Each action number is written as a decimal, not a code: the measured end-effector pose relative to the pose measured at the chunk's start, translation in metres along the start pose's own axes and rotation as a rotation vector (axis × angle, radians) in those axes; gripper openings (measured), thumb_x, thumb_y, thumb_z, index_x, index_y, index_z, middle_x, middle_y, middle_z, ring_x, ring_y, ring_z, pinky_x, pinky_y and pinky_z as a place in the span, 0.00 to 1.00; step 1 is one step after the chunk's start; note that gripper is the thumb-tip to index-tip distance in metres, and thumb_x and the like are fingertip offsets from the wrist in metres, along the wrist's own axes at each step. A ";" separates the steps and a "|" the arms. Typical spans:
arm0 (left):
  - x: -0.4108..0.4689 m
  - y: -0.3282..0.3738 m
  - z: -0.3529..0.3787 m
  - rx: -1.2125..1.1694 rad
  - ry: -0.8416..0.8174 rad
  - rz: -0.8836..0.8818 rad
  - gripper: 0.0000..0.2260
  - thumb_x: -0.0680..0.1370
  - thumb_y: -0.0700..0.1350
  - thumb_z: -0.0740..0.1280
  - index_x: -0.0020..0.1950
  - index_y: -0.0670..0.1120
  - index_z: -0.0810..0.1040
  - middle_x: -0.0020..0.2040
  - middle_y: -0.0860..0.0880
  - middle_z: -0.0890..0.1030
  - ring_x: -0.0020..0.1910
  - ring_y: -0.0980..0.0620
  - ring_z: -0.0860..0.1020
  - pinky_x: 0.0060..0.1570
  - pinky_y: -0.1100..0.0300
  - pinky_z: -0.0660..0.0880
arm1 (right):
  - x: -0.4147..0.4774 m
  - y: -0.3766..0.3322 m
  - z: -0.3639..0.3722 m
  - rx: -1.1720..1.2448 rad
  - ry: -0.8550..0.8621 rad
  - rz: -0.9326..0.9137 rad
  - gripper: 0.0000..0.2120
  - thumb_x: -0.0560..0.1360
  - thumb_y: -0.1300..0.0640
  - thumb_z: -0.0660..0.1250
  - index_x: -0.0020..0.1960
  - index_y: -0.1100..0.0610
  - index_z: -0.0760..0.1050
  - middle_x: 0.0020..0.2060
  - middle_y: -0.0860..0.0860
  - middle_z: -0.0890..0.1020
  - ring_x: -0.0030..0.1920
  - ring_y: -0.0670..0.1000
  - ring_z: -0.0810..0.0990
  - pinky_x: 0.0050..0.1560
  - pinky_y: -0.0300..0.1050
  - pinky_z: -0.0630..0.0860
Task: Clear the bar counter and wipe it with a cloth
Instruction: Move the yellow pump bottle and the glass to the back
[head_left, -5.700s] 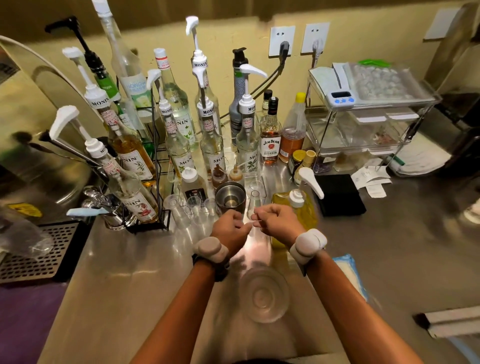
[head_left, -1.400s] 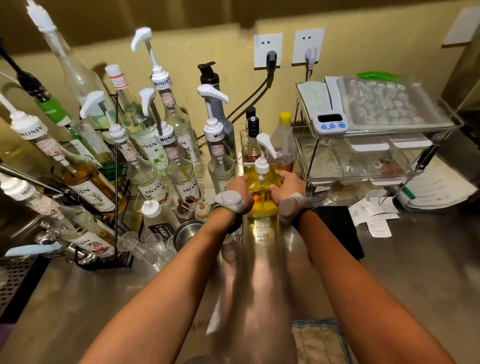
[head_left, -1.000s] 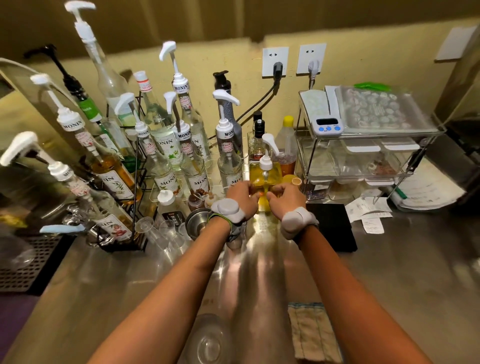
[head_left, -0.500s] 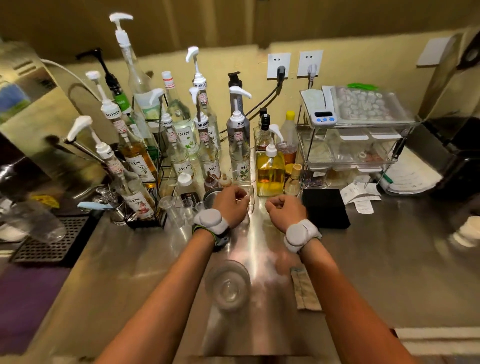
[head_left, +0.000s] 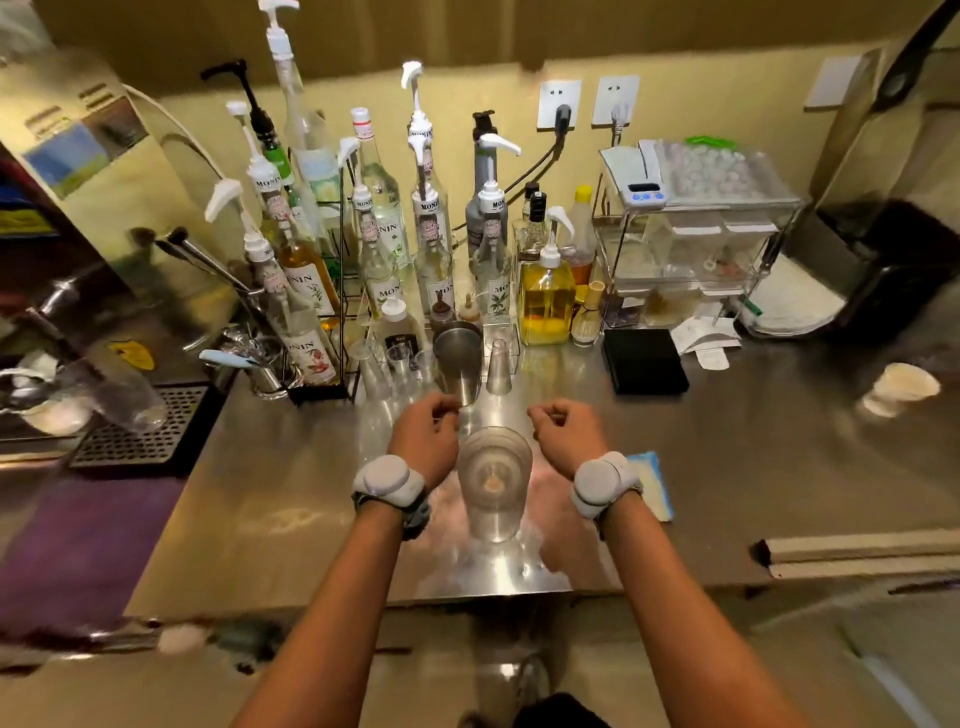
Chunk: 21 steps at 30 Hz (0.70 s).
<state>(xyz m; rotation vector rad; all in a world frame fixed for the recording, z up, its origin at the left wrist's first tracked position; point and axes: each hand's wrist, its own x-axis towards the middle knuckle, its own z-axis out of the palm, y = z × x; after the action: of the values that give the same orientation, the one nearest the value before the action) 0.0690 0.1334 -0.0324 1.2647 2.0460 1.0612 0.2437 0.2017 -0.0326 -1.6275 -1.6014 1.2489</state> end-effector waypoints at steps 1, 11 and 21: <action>-0.008 -0.007 0.000 -0.009 -0.001 -0.020 0.12 0.78 0.37 0.61 0.56 0.47 0.80 0.48 0.51 0.82 0.48 0.52 0.82 0.51 0.57 0.78 | -0.006 0.004 0.002 0.011 -0.001 0.008 0.06 0.78 0.55 0.68 0.43 0.51 0.81 0.45 0.55 0.86 0.50 0.59 0.84 0.59 0.57 0.80; -0.071 -0.051 0.018 -0.040 -0.132 -0.104 0.21 0.77 0.39 0.65 0.70 0.47 0.70 0.62 0.48 0.77 0.55 0.52 0.78 0.52 0.61 0.74 | -0.038 0.053 0.020 0.128 -0.069 0.145 0.12 0.77 0.59 0.61 0.45 0.45 0.80 0.53 0.56 0.85 0.56 0.60 0.83 0.60 0.64 0.78; -0.080 -0.050 0.027 -0.090 -0.159 -0.058 0.24 0.72 0.49 0.74 0.67 0.54 0.72 0.56 0.58 0.80 0.47 0.66 0.79 0.40 0.73 0.72 | -0.041 0.062 0.027 0.156 -0.120 0.182 0.16 0.75 0.65 0.61 0.53 0.53 0.84 0.47 0.54 0.87 0.53 0.57 0.84 0.60 0.62 0.78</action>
<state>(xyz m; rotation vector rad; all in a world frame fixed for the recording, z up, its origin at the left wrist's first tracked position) 0.0996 0.0582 -0.0873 1.1973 1.8831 0.9826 0.2541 0.1465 -0.0885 -1.6555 -1.4089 1.5514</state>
